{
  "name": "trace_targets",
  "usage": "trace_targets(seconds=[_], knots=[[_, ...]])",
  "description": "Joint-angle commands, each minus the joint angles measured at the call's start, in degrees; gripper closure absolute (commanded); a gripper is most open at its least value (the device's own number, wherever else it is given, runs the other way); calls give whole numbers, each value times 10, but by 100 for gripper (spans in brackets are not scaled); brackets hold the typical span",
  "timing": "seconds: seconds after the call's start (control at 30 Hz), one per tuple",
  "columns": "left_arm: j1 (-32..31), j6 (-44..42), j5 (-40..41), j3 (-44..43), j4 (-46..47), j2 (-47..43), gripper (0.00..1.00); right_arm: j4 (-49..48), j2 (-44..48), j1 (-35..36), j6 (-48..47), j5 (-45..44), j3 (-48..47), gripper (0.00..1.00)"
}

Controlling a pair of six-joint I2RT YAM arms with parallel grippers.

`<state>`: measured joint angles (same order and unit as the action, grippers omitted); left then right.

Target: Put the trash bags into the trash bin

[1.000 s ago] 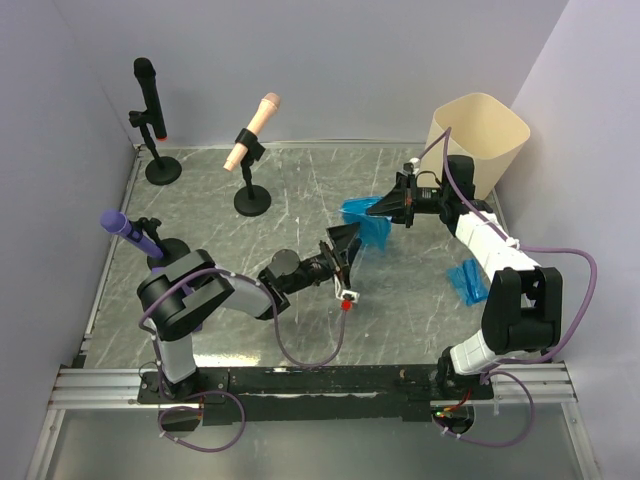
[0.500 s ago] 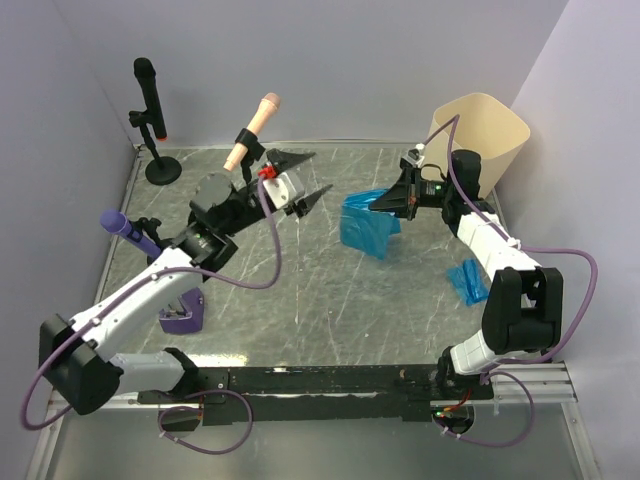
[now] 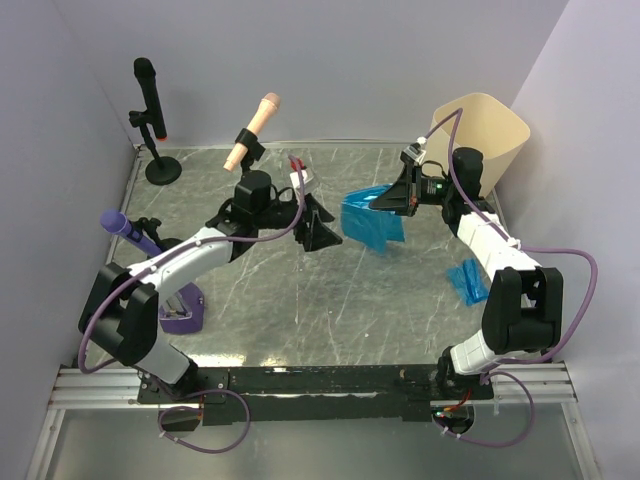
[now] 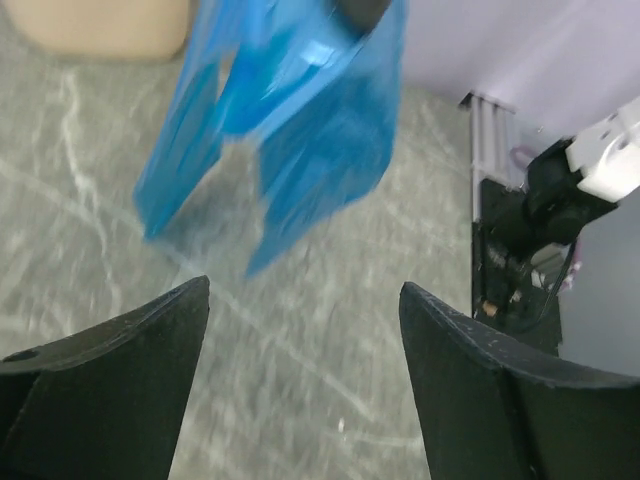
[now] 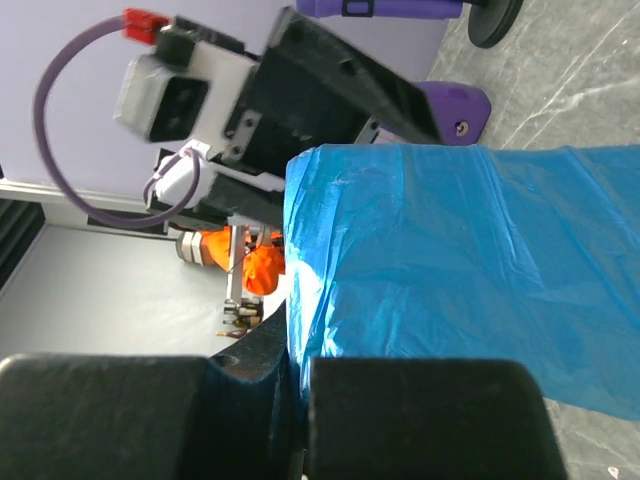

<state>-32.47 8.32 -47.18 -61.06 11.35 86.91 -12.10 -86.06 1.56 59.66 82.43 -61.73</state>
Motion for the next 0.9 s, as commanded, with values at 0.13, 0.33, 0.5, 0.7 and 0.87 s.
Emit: trace_targets(seconds=[0.13,0.33,0.5,0.7,0.87], knots=[[-59,60,-48,-50,119,43,31,-16,7,2,-17,13,-39,100],[-61,111,-17,-58,159,84,44,-29,-6,2,-2,12,-57,100],[-59,164,-13,-62,205,97,53,-37,2,0,5,13,-40,100],[-61,205,-30,-52,233,91,29,-65,5,1,24,14,-23,100],[-66,215,-70,-63,240,104,61,-80,-2,-1,32,11,-25,100]])
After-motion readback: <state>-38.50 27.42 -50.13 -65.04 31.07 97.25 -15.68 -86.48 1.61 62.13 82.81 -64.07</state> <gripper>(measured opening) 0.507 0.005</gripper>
